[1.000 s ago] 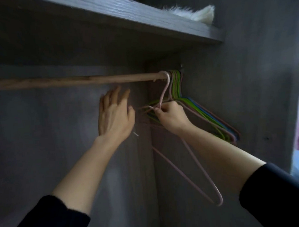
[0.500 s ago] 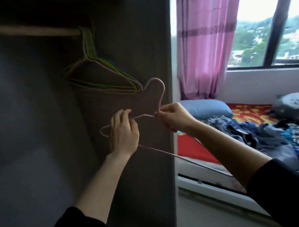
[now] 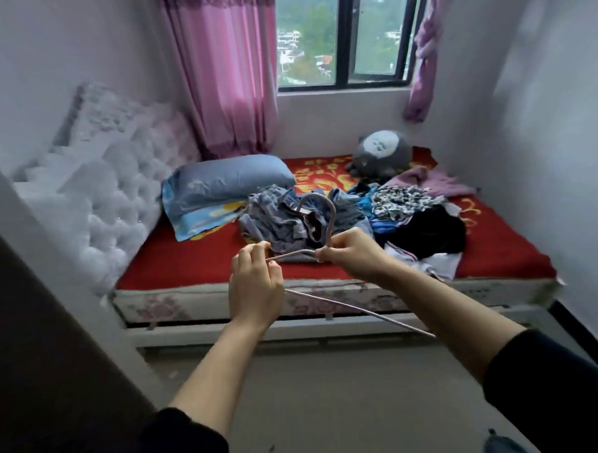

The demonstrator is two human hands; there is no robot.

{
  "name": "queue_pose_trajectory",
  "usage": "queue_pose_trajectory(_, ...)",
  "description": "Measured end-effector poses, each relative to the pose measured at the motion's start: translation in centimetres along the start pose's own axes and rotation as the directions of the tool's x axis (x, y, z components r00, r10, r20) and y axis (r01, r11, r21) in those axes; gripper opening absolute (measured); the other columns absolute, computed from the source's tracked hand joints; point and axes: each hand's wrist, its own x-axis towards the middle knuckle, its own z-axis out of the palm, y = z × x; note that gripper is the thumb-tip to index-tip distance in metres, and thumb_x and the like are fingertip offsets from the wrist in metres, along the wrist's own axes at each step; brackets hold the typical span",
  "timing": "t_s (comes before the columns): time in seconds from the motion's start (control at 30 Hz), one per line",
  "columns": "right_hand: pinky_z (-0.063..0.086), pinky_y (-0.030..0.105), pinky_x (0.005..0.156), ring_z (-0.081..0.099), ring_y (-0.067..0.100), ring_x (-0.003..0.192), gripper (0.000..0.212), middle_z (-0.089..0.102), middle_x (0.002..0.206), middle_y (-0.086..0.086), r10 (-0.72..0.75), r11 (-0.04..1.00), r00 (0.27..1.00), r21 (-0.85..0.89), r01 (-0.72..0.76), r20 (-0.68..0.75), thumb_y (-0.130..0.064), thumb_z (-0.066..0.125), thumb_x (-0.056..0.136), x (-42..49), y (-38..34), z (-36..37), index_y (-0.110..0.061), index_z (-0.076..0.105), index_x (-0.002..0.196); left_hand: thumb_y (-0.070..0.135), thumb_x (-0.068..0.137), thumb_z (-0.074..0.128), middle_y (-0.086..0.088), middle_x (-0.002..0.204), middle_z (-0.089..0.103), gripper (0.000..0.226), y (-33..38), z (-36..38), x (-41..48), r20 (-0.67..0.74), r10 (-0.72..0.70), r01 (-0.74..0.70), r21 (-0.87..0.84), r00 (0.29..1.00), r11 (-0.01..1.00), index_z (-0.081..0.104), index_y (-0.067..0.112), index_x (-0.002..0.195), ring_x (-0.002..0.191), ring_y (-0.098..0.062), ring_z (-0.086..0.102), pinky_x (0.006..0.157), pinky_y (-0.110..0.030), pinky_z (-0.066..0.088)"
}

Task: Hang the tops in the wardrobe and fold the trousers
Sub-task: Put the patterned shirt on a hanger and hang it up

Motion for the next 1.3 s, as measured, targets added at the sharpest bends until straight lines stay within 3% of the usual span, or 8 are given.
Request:
queue_pose_trajectory(0.17, 0.028, 0.020, 0.044, 0.036, 0.005, 0.045, 0.037, 0.042, 0.049, -0.003, 0.129, 0.989, 0.985, -0.054, -0.136, -0.117, -0.028, 0.065, 0.087, 0.3, 9.4, -7.6, -0.012, 0.055, 0.055, 0.018, 0.094, 0.043, -0.008, 0.135, 0.046, 0.037, 7.7, 10.8, 2.1, 0.196, 0.054, -0.048, -0.036, 0.979, 0.998, 0.047, 0.014, 0.131, 0.126, -0.023, 0.037, 0.102, -0.039, 0.033)
queue_pose_trajectory(0.3, 0.035, 0.029, 0.057, 0.044, 0.014, 0.055, 0.033, 0.049, 0.057, 0.006, 0.257, 0.965, 0.944, -0.003, -0.263, -0.205, -0.026, 0.063, 0.084, 2.7, 16.5, -12.2, -0.005, 0.058, 0.060, 0.018, 0.093, 0.044, -0.007, 0.134, 0.047, 0.037, 12.2, 18.6, 5.3, 0.290, 0.116, -0.106, -0.050, 0.950, 0.993, 0.048, 0.014, 0.130, 0.124, -0.022, 0.039, 0.100, -0.037, 0.035)
queue_pose_trajectory(0.57, 0.034, 0.016, 0.034, 0.052, 0.016, 0.047, 0.023, 0.059, 0.063, 0.010, 0.445, 0.894, 0.847, 0.096, -0.437, -0.290, -0.012, 0.058, 0.085, 12.8, 26.8, -20.7, 0.009, 0.066, 0.082, 0.021, 0.094, 0.040, -0.010, 0.134, 0.046, 0.039, 18.0, 34.8, 15.4, 0.489, 0.178, -0.168, -0.064, 0.854, 0.984, 0.044, 0.014, 0.132, 0.125, -0.027, 0.038, 0.100, -0.039, 0.034)
queue_pose_trajectory(0.73, 0.044, 0.026, 0.047, 0.057, 0.021, 0.059, 0.025, 0.060, 0.069, 0.011, 0.529, 0.847, 0.786, 0.143, -0.512, -0.319, -0.016, 0.059, 0.085, 20.9, 32.5, -26.1, 0.008, 0.064, 0.081, 0.021, 0.094, 0.040, -0.011, 0.133, 0.045, 0.037, 20.4, 44.3, 23.3, 0.580, 0.149, -0.149, -0.048, 0.800, 0.988, 0.044, 0.015, 0.130, 0.125, -0.029, 0.038, 0.100, -0.043, 0.037)
queue_pose_trajectory(0.97, 0.053, 0.040, 0.073, 0.065, 0.030, 0.070, 0.020, 0.066, 0.070, 0.014, 0.590, 0.800, 0.736, 0.121, -0.587, -0.331, -0.019, 0.059, 0.081, 31.8, 41.9, -31.9, -0.006, 0.057, 0.067, 0.020, 0.095, 0.040, -0.014, 0.131, 0.044, 0.034, 21.7, 56.2, 32.9, 0.647, 0.043, -0.081, 0.030, 0.761, 0.996, 0.044, 0.010, 0.127, 0.123, -0.032, 0.038, 0.097, -0.042, 0.035)
queue_pose_trajectory(1.07, 0.048, 0.036, 0.071, 0.063, 0.032, 0.077, 0.020, 0.063, 0.072, 0.010, 0.596, 0.796, 0.746, 0.093, -0.599, -0.297, -0.020, 0.060, 0.080, 37.9, 46.7, -34.2, -0.011, 0.051, 0.065, 0.019, 0.094, 0.040, -0.017, 0.131, 0.044, 0.035, 21.4, 62.7, 37.5, 0.639, -0.031, -0.030, 0.084, 0.768, 0.996, 0.044, 0.008, 0.127, 0.122, -0.034, 0.038, 0.098, -0.042, 0.034)
queue_pose_trajectory(1.2, 0.041, 0.031, 0.063, 0.054, 0.024, 0.065, 0.022, 0.053, 0.062, 0.002, 0.604, 0.794, 0.766, 0.078, -0.603, -0.222, -0.018, 0.058, 0.079, 46.1, 53.5, -36.9, -0.013, 0.045, 0.062, 0.020, 0.095, 0.039, -0.019, 0.132, 0.044, 0.035, 21.0, 71.6, 42.2, 0.621, -0.170, 0.090, 0.158, 0.765, 0.983, 0.046, 0.009, 0.128, 0.122, -0.036, 0.040, 0.097, -0.042, 0.034)
queue_pose_trajectory(1.3, 0.041, 0.033, 0.067, 0.052, 0.024, 0.071, 0.024, 0.050, 0.065, 0.001, 0.605, 0.793, 0.775, 0.044, -0.608, -0.184, -0.017, 0.058, 0.078, 51.2, 58.3, -38.5, -0.015, 0.040, 0.062, 0.018, 0.092, 0.043, -0.020, 0.131, 0.045, 0.036, 20.3, 77.5, 44.1, 0.665, -0.293, 0.162, 0.253, 0.687, 0.954, 0.046, 0.007, 0.126, 0.118, -0.037, 0.043, 0.093, -0.041, 0.037)
